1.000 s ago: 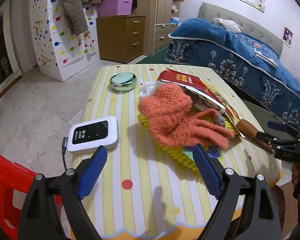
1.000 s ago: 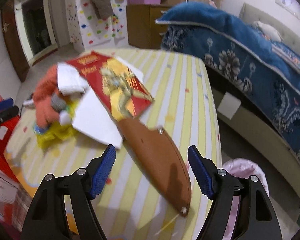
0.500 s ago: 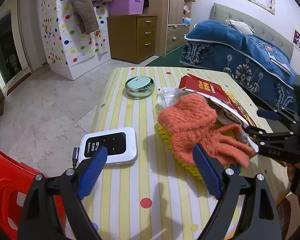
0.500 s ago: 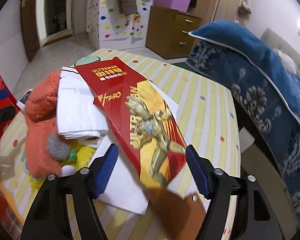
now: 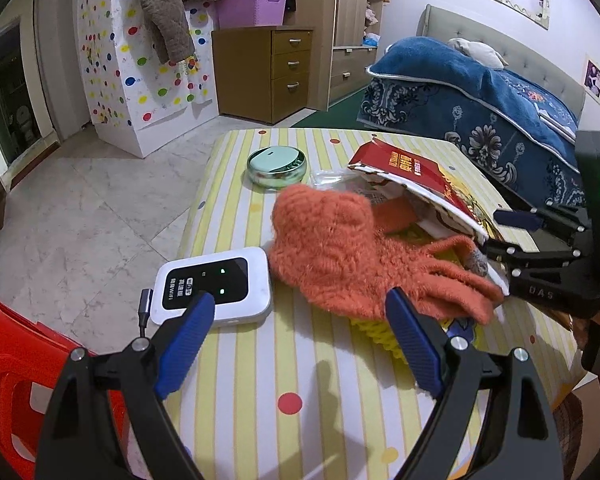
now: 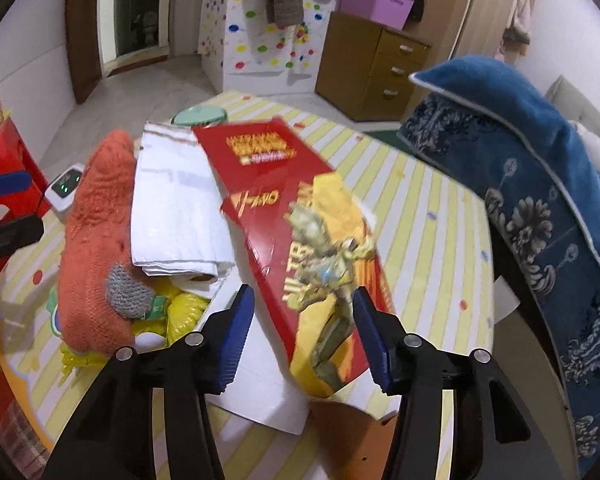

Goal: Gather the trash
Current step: 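Move the right tool over the red Ultraman card box, then grasp the thin white card edge with the right tool and lift it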

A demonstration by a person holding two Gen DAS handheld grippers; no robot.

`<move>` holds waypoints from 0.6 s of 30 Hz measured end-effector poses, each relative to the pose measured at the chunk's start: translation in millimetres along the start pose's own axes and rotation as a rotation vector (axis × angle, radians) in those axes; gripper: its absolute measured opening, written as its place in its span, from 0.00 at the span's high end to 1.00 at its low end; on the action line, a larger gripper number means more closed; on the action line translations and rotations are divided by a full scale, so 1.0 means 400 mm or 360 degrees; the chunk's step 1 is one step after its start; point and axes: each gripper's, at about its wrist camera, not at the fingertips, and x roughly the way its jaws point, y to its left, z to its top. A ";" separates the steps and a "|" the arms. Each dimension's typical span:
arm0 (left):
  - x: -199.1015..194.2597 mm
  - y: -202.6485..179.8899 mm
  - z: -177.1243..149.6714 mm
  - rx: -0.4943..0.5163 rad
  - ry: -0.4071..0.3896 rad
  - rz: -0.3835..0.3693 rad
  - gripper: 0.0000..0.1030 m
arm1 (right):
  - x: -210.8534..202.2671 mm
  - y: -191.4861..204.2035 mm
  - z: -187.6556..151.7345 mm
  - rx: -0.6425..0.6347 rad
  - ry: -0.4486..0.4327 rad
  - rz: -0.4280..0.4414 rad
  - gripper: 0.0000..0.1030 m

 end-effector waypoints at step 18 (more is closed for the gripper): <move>0.042 0.022 0.027 -0.0040 0.0011 -0.0036 0.18 | 0.035 0.046 0.048 0.0008 -0.0100 -0.0090 0.46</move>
